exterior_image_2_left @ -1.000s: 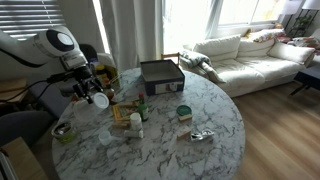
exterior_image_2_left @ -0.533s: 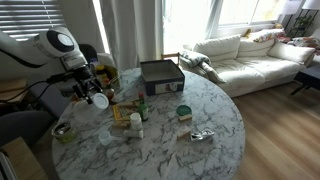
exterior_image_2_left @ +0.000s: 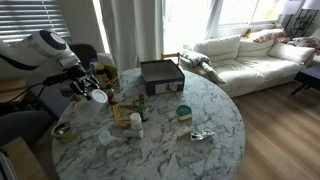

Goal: Pick up the clear cup and place it upside down on the table, pick up the clear measuring spoon and put it on top of the clear cup

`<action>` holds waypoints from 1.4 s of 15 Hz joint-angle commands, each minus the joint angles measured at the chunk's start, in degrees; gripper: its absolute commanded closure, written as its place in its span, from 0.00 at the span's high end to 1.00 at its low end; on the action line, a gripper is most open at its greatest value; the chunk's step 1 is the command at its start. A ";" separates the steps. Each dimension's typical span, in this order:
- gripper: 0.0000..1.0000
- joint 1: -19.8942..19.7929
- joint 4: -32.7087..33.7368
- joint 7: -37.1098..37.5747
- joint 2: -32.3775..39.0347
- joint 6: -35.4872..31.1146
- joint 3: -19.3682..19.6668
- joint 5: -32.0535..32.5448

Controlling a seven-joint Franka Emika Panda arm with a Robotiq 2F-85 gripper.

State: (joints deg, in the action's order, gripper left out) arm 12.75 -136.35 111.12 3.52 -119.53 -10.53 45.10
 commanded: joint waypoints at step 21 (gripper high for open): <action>1.00 2.12 -1.58 15.74 3.00 7.63 -2.00 12.90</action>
State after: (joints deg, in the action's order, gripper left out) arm 15.06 -137.21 125.53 7.77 -111.92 -12.48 57.29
